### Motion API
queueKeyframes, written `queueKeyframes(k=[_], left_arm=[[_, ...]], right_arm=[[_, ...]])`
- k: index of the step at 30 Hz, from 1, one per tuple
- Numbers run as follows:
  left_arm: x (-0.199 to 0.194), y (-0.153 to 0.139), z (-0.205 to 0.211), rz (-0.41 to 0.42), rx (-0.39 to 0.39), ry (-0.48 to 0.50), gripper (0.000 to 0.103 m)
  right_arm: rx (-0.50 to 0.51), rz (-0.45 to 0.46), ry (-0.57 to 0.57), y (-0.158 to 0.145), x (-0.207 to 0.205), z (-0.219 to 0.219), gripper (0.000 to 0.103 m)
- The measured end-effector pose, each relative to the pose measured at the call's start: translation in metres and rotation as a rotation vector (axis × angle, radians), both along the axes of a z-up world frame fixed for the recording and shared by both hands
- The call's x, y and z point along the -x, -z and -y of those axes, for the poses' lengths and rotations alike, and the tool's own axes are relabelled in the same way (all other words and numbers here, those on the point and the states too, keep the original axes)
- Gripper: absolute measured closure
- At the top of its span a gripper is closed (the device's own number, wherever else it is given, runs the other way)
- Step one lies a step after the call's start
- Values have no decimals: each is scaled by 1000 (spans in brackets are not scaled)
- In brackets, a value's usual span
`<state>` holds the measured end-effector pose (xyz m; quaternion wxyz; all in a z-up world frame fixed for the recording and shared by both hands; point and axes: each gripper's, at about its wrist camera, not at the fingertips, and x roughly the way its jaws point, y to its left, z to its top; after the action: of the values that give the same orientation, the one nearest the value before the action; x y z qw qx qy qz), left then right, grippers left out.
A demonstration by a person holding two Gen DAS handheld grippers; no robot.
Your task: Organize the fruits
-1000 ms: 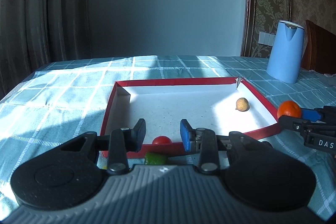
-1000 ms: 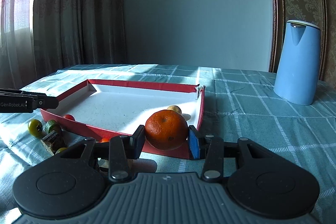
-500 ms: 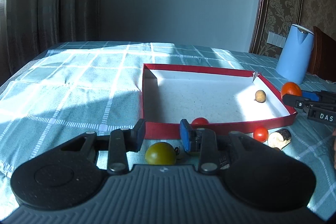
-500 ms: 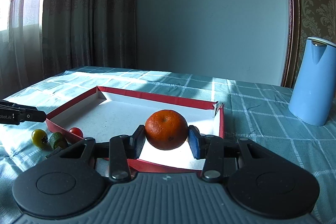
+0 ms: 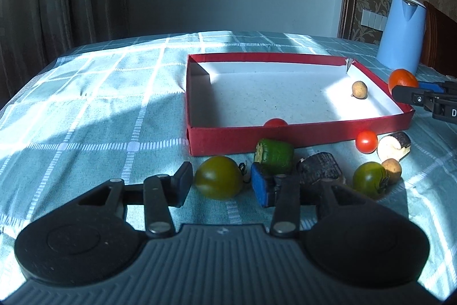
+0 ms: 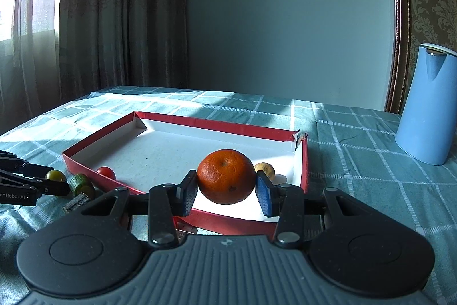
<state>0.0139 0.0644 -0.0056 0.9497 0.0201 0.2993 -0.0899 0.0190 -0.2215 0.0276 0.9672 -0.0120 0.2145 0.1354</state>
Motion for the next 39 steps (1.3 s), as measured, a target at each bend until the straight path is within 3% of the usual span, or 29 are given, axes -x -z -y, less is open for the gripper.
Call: queueKeyframes(k=[3, 14, 23, 32, 39], left_arm=[[0, 0, -2, 3, 9, 1, 70], [13, -20, -3, 88, 31, -23, 70], [-43, -41, 34, 77, 34, -59, 70], [-101, -25, 69, 20, 2, -88, 70], [-123, -13, 74, -22, -35, -105, 70]], right_arm=[[7, 5, -6, 1, 1, -2, 60], [18, 45, 5, -4, 5, -3, 60], [34, 73, 34, -20, -26, -14, 60], [43, -24, 16, -7, -77, -34, 60], [45, -108, -1, 7, -109, -43, 60]])
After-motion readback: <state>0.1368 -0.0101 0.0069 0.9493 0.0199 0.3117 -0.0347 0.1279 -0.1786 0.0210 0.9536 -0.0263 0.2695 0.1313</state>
